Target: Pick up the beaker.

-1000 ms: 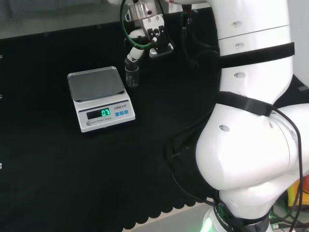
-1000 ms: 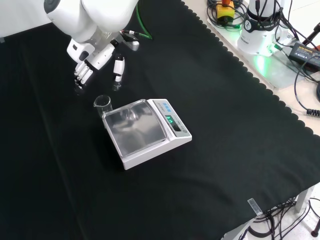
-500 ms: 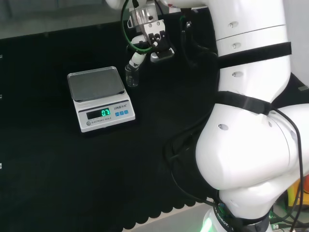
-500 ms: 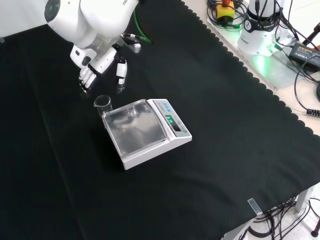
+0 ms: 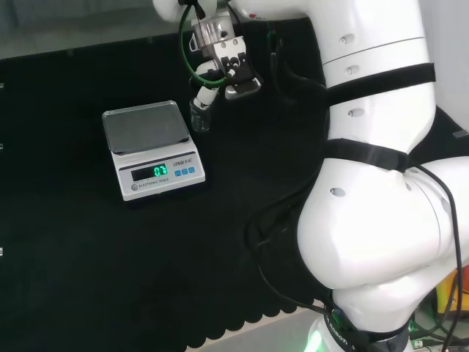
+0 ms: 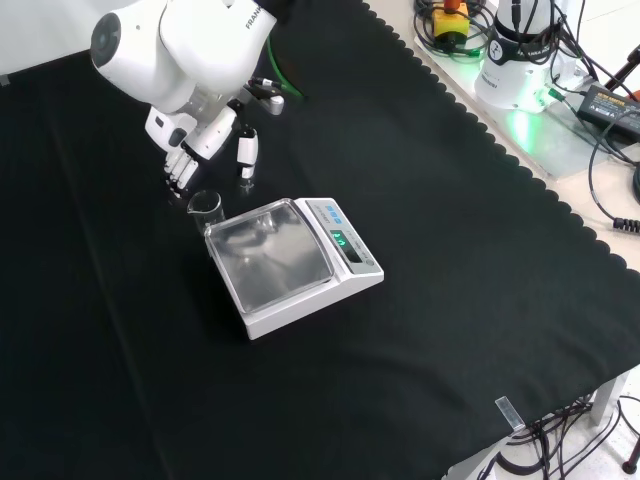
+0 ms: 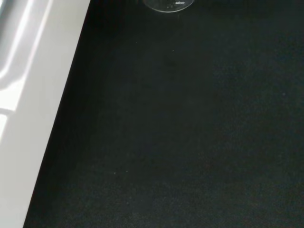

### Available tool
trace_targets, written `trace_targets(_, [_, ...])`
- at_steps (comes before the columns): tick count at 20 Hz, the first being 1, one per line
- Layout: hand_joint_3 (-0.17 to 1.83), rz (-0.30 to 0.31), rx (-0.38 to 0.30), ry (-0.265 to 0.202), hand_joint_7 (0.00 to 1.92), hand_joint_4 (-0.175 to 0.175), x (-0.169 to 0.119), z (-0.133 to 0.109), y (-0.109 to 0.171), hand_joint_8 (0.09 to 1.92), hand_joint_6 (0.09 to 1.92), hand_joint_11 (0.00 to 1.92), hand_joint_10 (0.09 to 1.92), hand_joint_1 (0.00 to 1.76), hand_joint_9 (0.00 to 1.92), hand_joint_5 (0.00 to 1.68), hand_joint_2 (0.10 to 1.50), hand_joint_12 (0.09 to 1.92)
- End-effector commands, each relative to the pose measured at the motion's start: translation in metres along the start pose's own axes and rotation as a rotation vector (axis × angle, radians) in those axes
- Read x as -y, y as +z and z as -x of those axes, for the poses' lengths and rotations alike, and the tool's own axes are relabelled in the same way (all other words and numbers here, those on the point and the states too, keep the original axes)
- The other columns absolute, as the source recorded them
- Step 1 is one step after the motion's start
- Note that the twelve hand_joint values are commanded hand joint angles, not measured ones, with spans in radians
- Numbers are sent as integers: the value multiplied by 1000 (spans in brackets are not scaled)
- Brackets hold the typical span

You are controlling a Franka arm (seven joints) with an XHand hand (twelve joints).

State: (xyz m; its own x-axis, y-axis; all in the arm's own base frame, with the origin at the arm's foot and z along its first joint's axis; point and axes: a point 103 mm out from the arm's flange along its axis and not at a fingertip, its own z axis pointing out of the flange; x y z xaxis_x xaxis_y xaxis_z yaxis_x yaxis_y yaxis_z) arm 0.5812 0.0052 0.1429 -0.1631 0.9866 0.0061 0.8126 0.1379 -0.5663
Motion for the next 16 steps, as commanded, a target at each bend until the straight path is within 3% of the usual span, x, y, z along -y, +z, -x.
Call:
trace_targets(1, [-175, -18, 16, -8, 0, -128, -8, -6, 1, 657, 87, 211, 869, 672, 0, 121, 1102, 1447])
trace_targets(4, [-175, -25, 32, -21, 0, -128, -12, -5, 5, 654, 87, 210, 867, 678, 0, 122, 1100, 1447])
trace_targets(12, [-175, -66, 64, 10, 0, -128, -22, 0, 11, 650, 87, 208, 865, 733, 0, 128, 1108, 1447])
trace_targets(13, [-175, -58, 55, 1, 0, -128, -17, 16, 14, 650, 87, 208, 866, 738, 0, 130, 1110, 1448])
trace_targets(16, [-175, -60, 49, 2, 0, -127, -15, 26, 15, 651, 87, 208, 867, 749, 0, 134, 1113, 1448])
